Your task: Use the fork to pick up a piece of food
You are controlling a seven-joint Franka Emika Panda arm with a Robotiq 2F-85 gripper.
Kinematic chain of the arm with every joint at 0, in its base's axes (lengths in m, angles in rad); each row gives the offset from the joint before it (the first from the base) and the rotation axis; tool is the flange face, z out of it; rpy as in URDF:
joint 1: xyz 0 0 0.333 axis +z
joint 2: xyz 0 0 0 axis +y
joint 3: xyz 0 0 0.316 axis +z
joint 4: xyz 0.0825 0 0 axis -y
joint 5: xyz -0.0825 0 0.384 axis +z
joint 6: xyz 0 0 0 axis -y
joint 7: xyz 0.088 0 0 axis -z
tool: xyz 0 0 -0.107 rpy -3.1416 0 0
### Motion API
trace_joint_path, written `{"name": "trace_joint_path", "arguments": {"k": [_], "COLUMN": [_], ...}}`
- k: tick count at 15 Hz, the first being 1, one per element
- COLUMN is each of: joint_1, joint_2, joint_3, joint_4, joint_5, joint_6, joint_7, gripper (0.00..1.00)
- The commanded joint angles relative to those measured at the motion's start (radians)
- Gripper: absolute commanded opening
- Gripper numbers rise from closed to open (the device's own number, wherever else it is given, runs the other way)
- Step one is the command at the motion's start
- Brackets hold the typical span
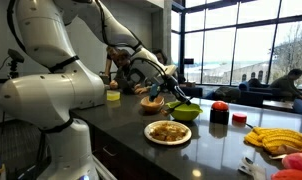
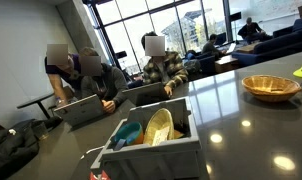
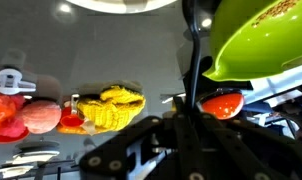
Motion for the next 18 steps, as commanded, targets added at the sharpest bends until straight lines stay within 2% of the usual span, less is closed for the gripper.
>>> {"name": "trace_joint_path", "arguments": {"k": [1, 2, 3, 4, 8, 11, 17, 18], "joint_1": [0.138, 0.248, 0.208, 0.25, 0.32, 0.34, 0.316, 0.319], "joint_2": [-0.086, -0.035, -0.129, -0.141, -0.219, -0.254, -0.307, -0.271], "joint_3": [-0.138, -0.236, -0.219, -0.258, -0.351, -0.377, -0.325, -0.34], "joint_4": [-0.048, -0.102, -0.076, -0.094, -0.125, -0.136, -0.116, -0.118], "joint_5": [0.011, -0.176, -0.03, -0.048, -0.054, -0.062, -0.086, -0.079], "joint_6": [-0.008, 0.054, -0.008, -0.003, -0.002, 0.02, 0.041, 0.041], "joint_7": [0.017, 0.18, 0.044, 0.071, 0.072, 0.072, 0.088, 0.079], "gripper": [0.01, 0.01, 0.01, 0.01, 0.01, 0.01, 0.01, 0.01]}}
